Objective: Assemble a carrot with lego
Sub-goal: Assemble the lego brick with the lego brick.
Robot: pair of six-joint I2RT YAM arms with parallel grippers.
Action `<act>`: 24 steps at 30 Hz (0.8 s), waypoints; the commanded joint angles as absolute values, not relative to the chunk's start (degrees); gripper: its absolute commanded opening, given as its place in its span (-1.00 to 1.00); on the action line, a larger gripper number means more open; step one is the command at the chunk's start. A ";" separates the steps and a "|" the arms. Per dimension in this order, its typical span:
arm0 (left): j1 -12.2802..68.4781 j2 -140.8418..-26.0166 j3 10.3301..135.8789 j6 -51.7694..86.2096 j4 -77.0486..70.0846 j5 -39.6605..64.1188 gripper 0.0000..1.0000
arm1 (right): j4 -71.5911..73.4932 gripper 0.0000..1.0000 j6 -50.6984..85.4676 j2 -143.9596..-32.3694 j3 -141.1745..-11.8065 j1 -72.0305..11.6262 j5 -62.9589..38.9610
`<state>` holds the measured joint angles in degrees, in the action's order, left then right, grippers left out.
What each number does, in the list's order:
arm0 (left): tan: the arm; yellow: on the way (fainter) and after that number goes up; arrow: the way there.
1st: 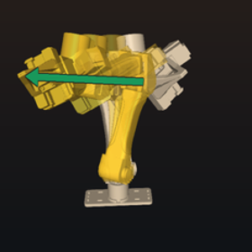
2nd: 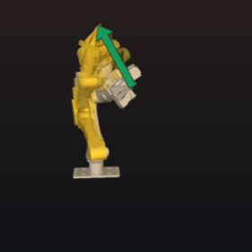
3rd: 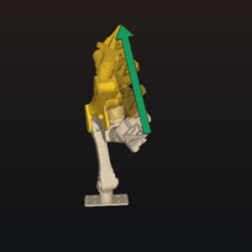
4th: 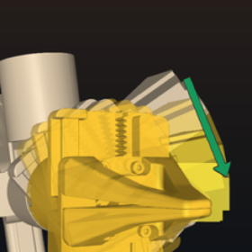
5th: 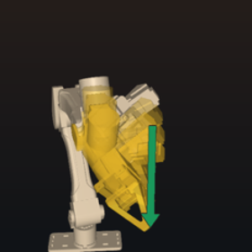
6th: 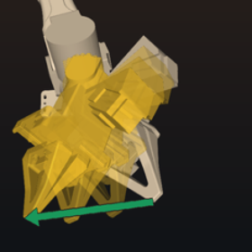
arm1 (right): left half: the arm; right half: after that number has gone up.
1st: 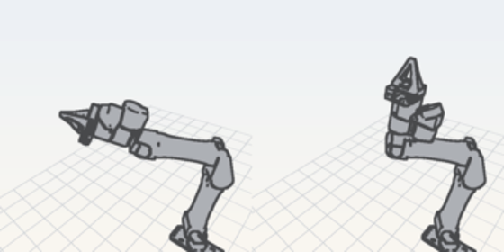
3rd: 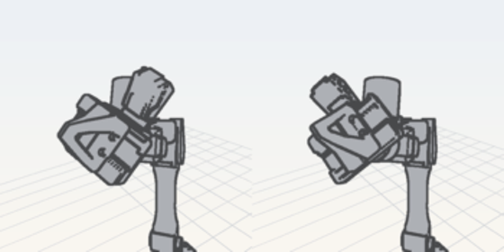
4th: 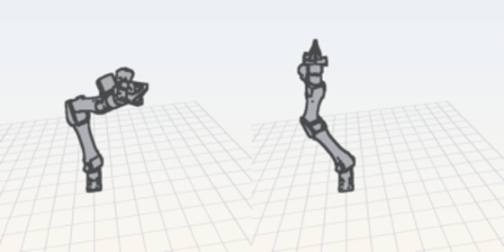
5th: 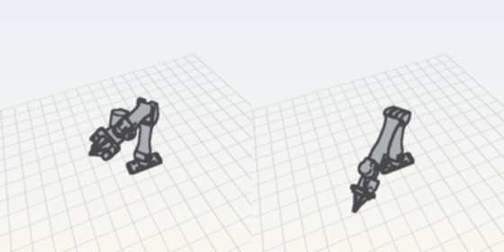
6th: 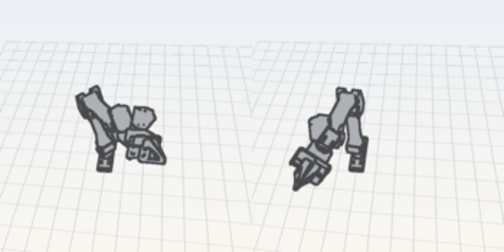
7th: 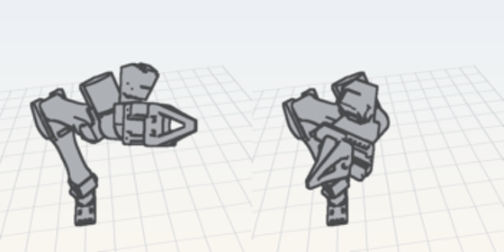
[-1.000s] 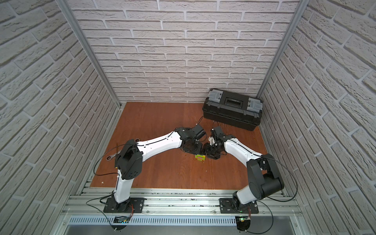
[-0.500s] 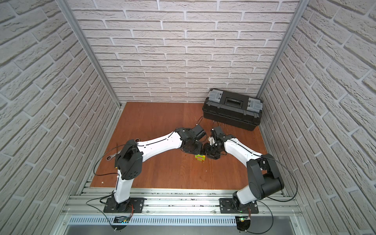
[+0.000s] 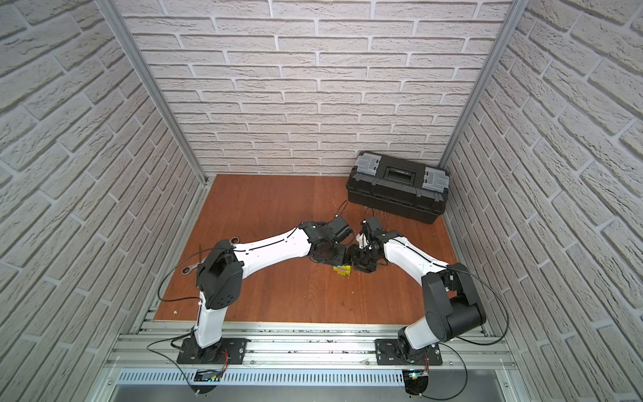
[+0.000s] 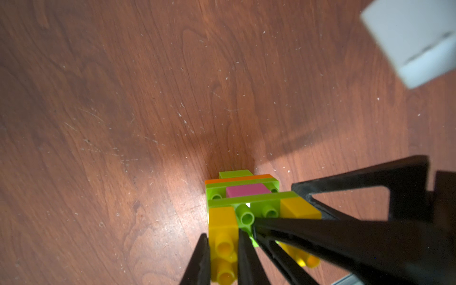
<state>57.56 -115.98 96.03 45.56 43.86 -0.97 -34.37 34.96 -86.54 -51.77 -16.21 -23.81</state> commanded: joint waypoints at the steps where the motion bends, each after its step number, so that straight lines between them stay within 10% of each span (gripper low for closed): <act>1: 58.23 -119.91 92.78 44.40 42.51 -1.43 -1.00 | -37.53 0.10 34.10 -87.80 -49.04 -15.99 -19.05; 16: 58.97 -115.28 91.66 44.89 41.02 -6.70 0.22 | -37.44 0.10 33.72 -87.41 -48.48 -15.36 -19.20; 19: 59.06 -113.54 91.51 45.31 40.96 -8.52 0.96 | -37.35 0.10 33.67 -87.20 -48.43 -15.25 -19.52; 24: 59.21 -108.62 90.05 46.62 39.49 -13.02 0.96 | -37.09 0.10 33.57 -86.77 -48.60 -15.22 -20.18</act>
<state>58.48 -113.01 91.09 45.60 41.52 -10.02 -34.00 34.09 -85.91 -50.81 -15.05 -24.49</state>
